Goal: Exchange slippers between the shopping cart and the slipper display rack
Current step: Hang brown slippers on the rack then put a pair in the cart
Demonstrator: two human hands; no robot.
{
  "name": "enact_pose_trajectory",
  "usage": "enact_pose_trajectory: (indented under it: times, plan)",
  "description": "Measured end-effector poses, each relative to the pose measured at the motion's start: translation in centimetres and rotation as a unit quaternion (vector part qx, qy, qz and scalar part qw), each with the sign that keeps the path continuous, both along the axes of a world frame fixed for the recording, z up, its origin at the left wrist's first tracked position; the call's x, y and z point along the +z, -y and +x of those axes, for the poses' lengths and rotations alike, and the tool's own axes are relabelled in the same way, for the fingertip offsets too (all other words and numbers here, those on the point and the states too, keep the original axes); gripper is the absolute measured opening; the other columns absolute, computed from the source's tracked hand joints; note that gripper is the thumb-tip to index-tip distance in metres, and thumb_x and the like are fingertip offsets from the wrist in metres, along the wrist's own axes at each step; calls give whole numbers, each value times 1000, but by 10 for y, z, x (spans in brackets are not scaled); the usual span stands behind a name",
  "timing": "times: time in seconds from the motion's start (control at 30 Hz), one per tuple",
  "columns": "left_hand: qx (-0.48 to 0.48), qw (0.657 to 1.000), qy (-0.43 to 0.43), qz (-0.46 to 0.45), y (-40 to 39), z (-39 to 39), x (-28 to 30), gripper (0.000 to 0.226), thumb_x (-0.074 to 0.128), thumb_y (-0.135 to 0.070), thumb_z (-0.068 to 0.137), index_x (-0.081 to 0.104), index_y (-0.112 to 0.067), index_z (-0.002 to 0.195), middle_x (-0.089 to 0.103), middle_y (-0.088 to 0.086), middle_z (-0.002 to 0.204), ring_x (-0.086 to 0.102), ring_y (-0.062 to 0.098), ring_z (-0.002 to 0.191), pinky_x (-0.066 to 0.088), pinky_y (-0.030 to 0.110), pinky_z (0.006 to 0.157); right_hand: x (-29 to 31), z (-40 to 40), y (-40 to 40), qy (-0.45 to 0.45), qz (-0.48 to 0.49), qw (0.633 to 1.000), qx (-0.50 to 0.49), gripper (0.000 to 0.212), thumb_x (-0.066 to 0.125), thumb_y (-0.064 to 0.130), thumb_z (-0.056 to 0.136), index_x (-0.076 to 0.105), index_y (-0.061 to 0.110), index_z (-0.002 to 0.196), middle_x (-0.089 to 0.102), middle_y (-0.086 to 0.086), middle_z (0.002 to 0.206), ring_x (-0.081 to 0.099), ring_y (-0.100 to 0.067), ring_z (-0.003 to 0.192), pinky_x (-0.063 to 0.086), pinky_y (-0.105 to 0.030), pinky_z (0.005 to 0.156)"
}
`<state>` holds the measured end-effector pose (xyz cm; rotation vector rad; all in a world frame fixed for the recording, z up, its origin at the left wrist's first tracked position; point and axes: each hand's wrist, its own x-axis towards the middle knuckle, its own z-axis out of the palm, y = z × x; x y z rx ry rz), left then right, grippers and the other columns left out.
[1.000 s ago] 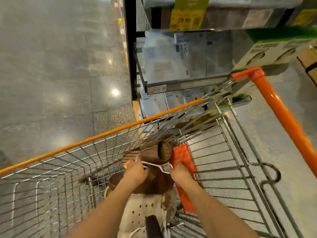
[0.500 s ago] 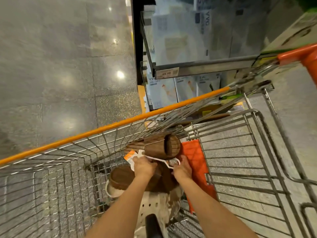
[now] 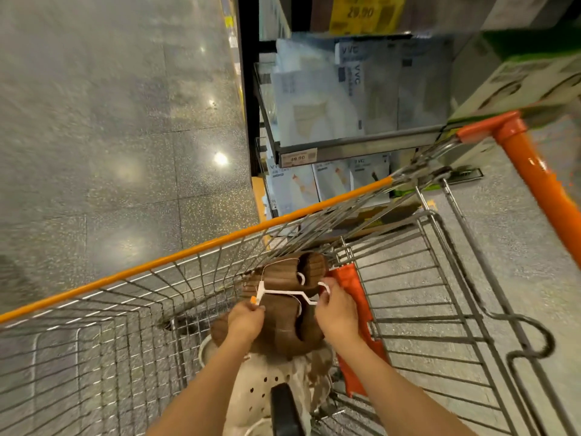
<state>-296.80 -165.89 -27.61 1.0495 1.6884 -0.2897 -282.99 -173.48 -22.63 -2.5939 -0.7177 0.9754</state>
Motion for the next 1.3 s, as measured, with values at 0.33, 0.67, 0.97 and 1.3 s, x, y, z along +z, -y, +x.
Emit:
enact_pose_trajectory:
  times: [0.33, 0.67, 0.97, 1.3]
  plan:
    - [78, 986, 141, -41, -1, -27, 88, 16, 52, -13, 93, 54, -2, 82, 55, 12, 74, 52, 22, 64, 43, 26, 54, 124, -36, -23, 18, 170, 978, 116, 26, 33, 19, 99, 54, 13, 115, 65, -9, 106, 61, -28, 99, 35, -28, 69]
    - [152, 957, 243, 46, -17, -59, 217, 19, 41, -10, 95, 50, -12, 78, 44, 3, 67, 42, 14, 56, 36, 24, 53, 224, -83, -31, 94, 144, 954, 246, 25, 36, 7, 93, 48, 8, 115, 65, -13, 107, 61, -30, 99, 38, -31, 65]
    - [286, 928, 237, 41, 39, -206, 274, 35, 52, -30, 94, 48, -3, 116, 48, 13, 102, 54, 32, 90, 48, 43, 73, 320, -228, -31, 138, 210, 838, 484, 30, 44, 16, 92, 52, 11, 121, 61, -15, 120, 57, -34, 109, 48, -39, 89]
    - [549, 734, 348, 197, 146, -494, 349, 9, 55, -22, 91, 56, -13, 88, 60, 11, 85, 58, 24, 77, 48, 40, 70, 413, -516, -17, 84, 347, 604, 712, 21, 48, 1, 85, 59, 6, 102, 63, -19, 106, 58, -33, 101, 35, -29, 68]
